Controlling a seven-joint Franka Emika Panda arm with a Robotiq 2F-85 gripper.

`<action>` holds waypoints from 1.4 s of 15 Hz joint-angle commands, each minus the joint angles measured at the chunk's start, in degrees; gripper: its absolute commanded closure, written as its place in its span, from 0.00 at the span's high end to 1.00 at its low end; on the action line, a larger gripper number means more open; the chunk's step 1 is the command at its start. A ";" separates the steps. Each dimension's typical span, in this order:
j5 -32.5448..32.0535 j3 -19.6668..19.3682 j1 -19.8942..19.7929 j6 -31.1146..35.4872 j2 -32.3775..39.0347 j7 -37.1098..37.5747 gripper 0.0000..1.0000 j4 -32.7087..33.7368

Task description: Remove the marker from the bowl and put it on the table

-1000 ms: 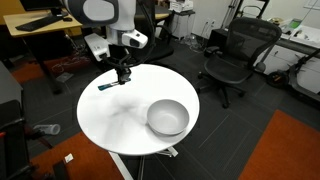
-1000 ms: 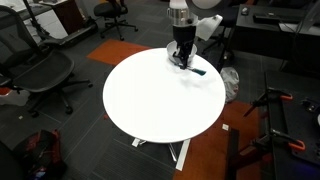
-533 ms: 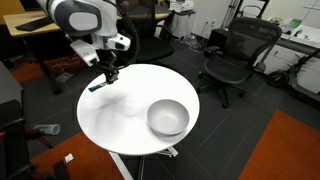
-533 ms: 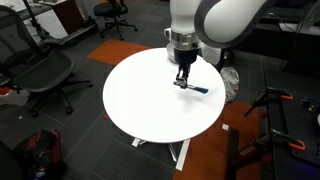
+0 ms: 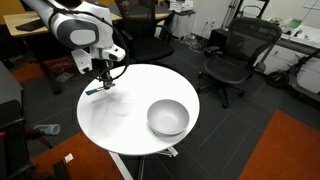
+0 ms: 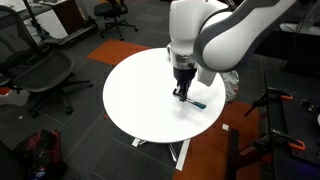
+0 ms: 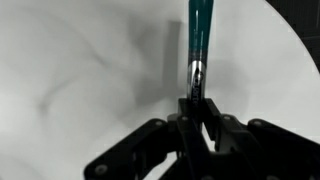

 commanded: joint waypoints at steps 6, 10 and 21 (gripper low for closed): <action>2.42 -0.79 1.85 10.25 3.02 4.62 0.05 -1.31; 2.05 -1.02 2.00 11.12 3.00 4.30 0.44 -1.73; -1.67 -3.88 2.26 1.32 -9.48 2.94 1.00 -4.71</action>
